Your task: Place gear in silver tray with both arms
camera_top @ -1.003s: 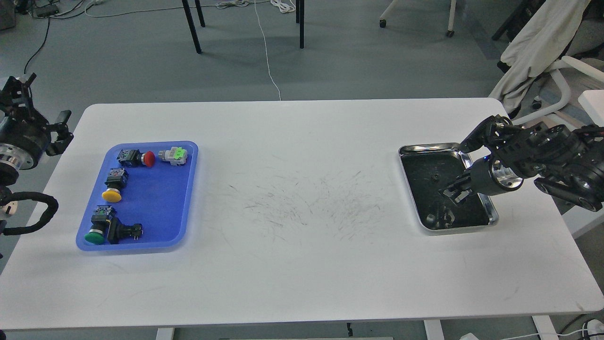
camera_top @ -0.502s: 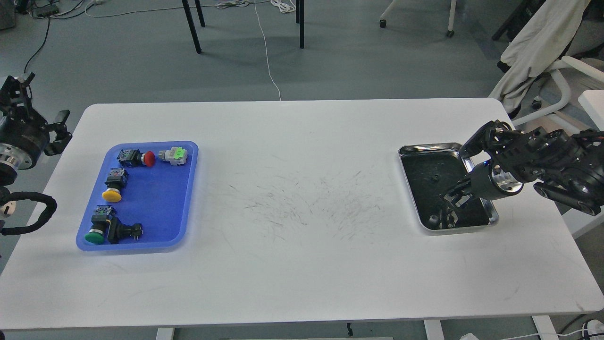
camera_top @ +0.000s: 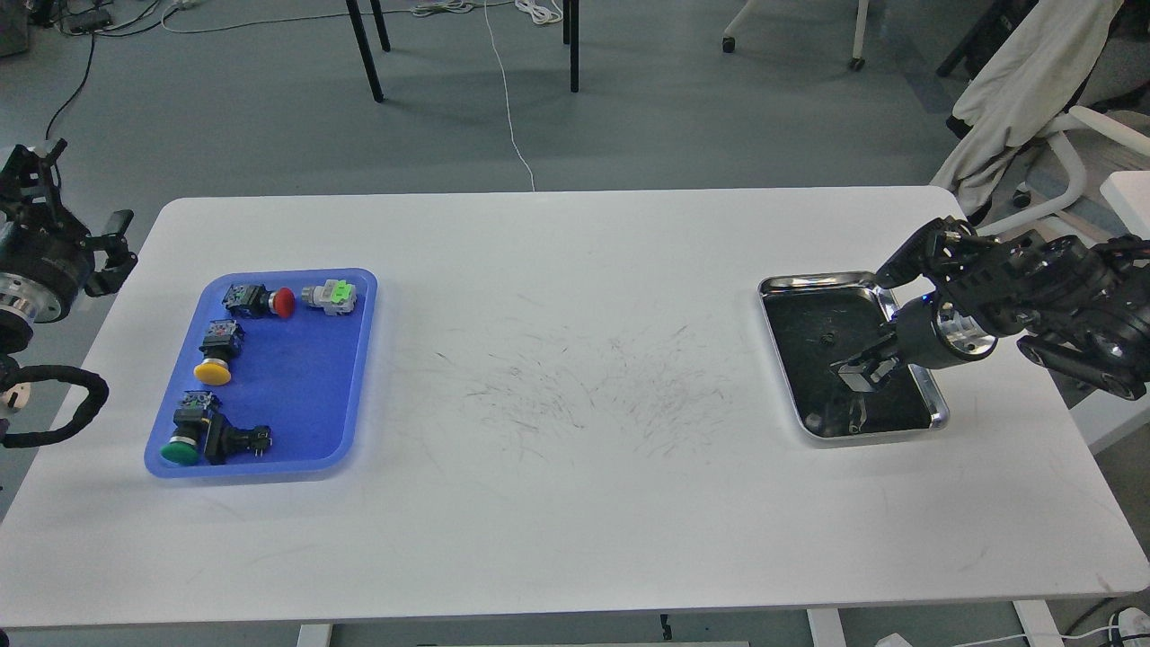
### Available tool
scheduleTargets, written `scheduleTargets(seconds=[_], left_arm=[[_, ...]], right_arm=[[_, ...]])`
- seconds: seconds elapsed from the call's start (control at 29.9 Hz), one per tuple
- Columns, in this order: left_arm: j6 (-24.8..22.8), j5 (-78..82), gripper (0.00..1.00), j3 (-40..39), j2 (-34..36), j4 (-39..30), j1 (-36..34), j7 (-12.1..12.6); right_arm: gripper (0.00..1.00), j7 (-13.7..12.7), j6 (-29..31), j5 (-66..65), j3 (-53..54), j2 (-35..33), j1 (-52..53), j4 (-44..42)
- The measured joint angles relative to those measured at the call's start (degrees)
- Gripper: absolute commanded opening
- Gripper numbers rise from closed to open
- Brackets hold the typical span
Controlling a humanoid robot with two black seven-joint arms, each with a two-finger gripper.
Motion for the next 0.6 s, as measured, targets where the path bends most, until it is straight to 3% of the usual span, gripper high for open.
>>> scheduleTargets(seconds=[0.1, 0.6], left_arm=[[-0.08, 0.17, 0.99, 0.01, 0.05, -0.14, 0.00, 0.12], [-2.78, 0.40, 0.99, 0.27, 2.64, -2.72, -0.01, 0.01]], right_arm=[[0.81, 0.00, -0.08, 1.00, 4.10, -0.24, 1.27, -1.23], [0.82, -0.24, -2.50, 18.83, 33.40, -4.13, -0.03, -5.39]])
